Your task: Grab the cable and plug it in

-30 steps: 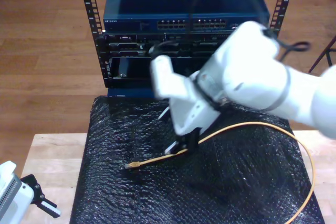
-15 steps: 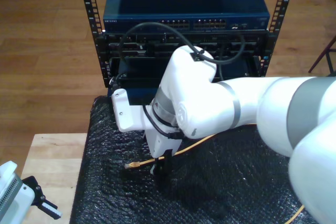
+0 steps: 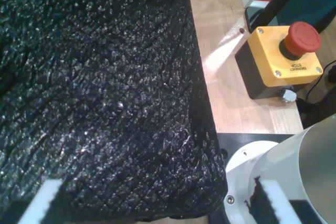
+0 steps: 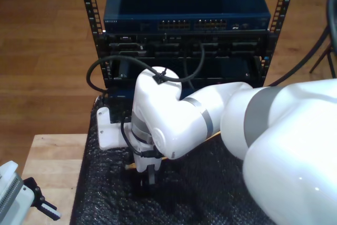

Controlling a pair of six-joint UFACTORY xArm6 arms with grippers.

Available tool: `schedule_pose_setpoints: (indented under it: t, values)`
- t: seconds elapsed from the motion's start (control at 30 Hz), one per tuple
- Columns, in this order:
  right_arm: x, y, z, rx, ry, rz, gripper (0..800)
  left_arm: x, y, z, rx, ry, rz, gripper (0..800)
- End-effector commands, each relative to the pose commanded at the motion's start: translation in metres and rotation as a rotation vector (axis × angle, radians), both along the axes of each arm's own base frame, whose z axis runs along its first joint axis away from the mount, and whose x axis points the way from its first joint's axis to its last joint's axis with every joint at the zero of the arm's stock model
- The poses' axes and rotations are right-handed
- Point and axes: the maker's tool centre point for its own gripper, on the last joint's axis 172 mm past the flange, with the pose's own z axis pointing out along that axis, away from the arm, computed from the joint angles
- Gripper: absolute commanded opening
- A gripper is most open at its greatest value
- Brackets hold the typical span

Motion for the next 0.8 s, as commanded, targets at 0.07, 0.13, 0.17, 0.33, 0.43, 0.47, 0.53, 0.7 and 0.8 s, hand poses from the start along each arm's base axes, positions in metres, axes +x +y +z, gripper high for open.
schedule_pose_setpoints:
  t: [0.07,0.13,0.17,0.33,0.43,0.47,0.53,0.7,0.8]
  values:
    - [0.003,0.001,-0.005,-0.009,0.001,-0.008,776,0.0,0.0,0.0,0.001,-0.001,0.0,800]
    - [0.006,0.004,-0.008,-0.011,0.001,-0.01,773,0.0,0.0,0.0,0.001,-0.001,0.0,800]
    - [0.008,0.005,-0.01,-0.012,0.003,-0.01,770,0.0,0.0,0.0,0.001,-0.002,-0.001,800]
    - [0.013,0.009,-0.016,-0.021,0.0,-0.001,706,0.0,0.0,0.0,0.001,-0.002,-0.001,800]
    - [0.016,0.009,-0.021,-0.032,-0.002,0.007,658,0.0,0.0,0.0,0.001,-0.002,-0.001,800]
    - [0.016,0.009,-0.02,-0.031,-0.003,0.006,630,0.0,0.0,0.0,0.001,-0.002,-0.001,800]
    - [0.016,0.009,-0.02,-0.032,-0.004,0.007,583,0.001,0.001,0.001,0.002,-0.003,-0.001,800]
    - [0.017,0.009,-0.02,-0.031,-0.005,0.005,500,0.001,0.001,0.001,0.002,-0.003,-0.001,800]
    - [0.017,0.009,-0.019,-0.03,-0.006,0.005,466,0.001,0.001,0.001,0.002,-0.003,-0.001,800]
